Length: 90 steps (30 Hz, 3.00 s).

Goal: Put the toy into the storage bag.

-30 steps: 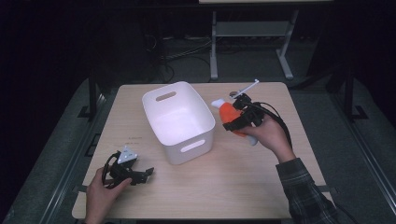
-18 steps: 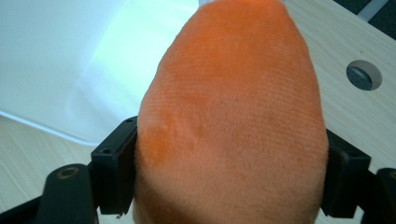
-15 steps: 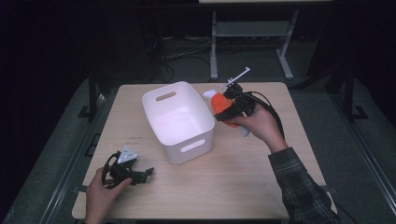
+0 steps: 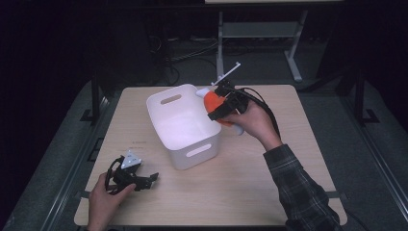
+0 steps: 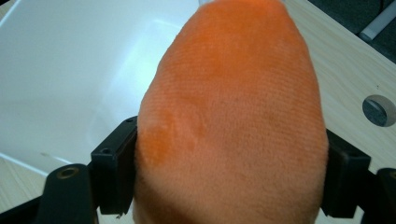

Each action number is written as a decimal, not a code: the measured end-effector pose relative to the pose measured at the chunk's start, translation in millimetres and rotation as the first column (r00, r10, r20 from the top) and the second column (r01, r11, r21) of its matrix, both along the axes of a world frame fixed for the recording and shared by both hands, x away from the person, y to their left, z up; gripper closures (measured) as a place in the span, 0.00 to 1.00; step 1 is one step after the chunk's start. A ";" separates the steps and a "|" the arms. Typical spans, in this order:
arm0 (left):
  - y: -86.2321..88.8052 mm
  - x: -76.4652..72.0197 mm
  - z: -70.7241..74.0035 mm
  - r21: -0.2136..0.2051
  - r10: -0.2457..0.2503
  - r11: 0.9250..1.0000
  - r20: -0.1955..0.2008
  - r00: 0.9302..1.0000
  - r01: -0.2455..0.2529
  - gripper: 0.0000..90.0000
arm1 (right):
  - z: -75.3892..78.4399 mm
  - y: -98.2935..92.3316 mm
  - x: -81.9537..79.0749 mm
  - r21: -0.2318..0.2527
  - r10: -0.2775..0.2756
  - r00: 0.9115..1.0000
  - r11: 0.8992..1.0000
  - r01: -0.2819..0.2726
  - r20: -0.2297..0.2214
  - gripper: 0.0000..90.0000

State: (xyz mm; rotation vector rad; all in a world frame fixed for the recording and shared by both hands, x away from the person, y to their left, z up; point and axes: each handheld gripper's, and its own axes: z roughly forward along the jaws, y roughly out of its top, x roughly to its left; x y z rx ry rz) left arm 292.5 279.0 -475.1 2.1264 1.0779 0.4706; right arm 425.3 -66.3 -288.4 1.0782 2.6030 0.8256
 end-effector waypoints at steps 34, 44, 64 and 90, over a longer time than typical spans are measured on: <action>0.0 0.0 0.0 0.000 -0.001 1.000 -0.001 1.000 0.001 0.14 | -9.8 75.9 30.9 -0.029 0.003 0.999 1.000 -0.005 -0.045 0.24; -0.1 0.0 -0.1 -0.001 0.000 1.000 0.001 1.000 0.000 0.14 | -20.8 87.3 33.6 -0.047 0.007 0.998 0.999 -0.010 -0.063 0.24; -0.1 0.0 -0.2 -0.001 0.001 1.000 0.002 1.000 -0.001 0.14 | -32.6 89.6 35.3 -0.078 -0.005 0.997 0.997 -0.002 -0.078 0.18; -0.1 -0.1 -0.2 -0.001 0.001 1.000 0.002 1.000 -0.001 0.14 | -16.7 27.3 8.9 0.024 0.008 1.000 1.000 -0.009 0.013 0.11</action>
